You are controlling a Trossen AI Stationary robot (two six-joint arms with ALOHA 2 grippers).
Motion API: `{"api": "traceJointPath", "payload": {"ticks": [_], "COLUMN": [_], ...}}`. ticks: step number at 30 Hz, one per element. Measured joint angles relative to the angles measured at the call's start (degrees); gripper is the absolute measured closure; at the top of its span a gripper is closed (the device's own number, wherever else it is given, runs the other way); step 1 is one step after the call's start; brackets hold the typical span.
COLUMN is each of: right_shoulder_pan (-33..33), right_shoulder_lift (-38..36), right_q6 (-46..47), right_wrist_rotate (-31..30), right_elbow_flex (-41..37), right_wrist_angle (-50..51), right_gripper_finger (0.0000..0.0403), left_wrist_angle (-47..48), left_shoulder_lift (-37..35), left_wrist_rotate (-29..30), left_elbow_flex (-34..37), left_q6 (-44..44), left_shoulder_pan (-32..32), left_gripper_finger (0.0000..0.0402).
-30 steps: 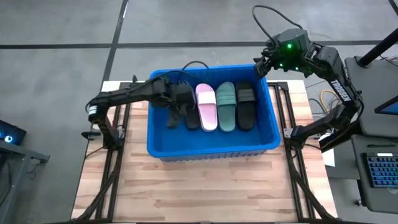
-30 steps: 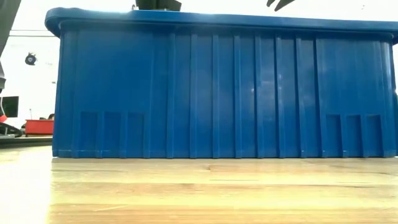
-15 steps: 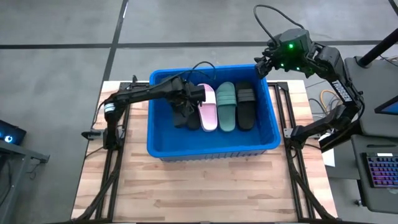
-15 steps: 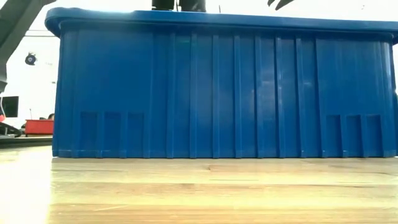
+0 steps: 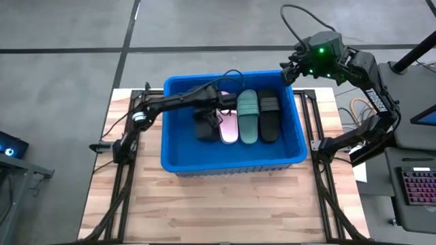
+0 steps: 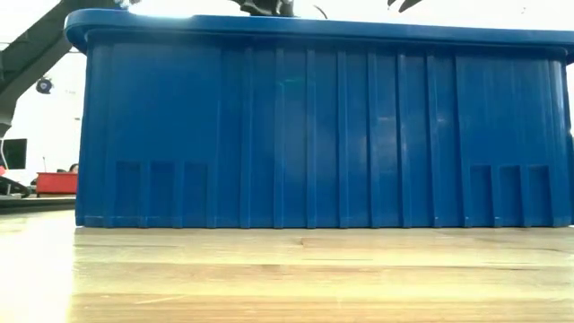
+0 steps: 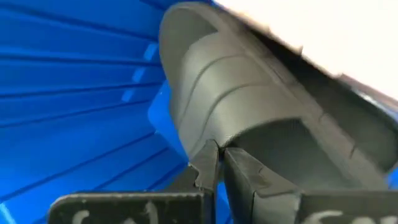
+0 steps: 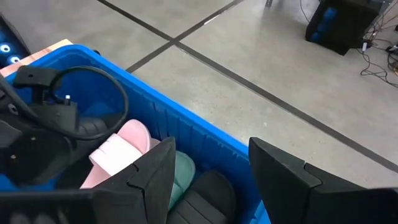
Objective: Pick and place slides into bin
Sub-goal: Put the black slide into the blue bin, then return to Home Position
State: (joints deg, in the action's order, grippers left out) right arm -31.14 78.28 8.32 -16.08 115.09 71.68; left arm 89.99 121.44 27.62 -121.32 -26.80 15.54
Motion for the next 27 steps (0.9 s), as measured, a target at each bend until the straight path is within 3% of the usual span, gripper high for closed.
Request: {"api": "traceJointPath", "payload": {"ticks": [9,17,21,27], "right_shoulder_pan": [-0.01,0.0,-0.02,0.0], "right_shoulder_lift": [-0.02,-0.02,-0.02,-0.02], "right_q6": [-1.06,-1.51,-1.51,-1.41], "right_wrist_rotate": [0.0,0.0,0.0,0.0], "right_elbow_flex": [0.0,0.0,0.0,0.0], "right_wrist_angle": [-0.02,-0.09,-0.11,-0.31], "right_gripper_finger": [0.0209,0.0209,0.0209,0.0209], "left_wrist_angle": [-0.75,-5.27,-6.75,-13.23], "left_shoulder_lift": [5.09,3.82,3.68,3.75], "left_wrist_rotate": [-1.09,-4.53,-6.13,-10.63], "left_elbow_flex": [-7.93,-8.5,-8.41,-7.34], "left_q6": [0.63,4.59,6.26,8.88], "left_shoulder_pan": [0.87,1.42,1.74,1.98], "left_gripper_finger": [0.0402,0.0398,0.0362,0.0275]}}
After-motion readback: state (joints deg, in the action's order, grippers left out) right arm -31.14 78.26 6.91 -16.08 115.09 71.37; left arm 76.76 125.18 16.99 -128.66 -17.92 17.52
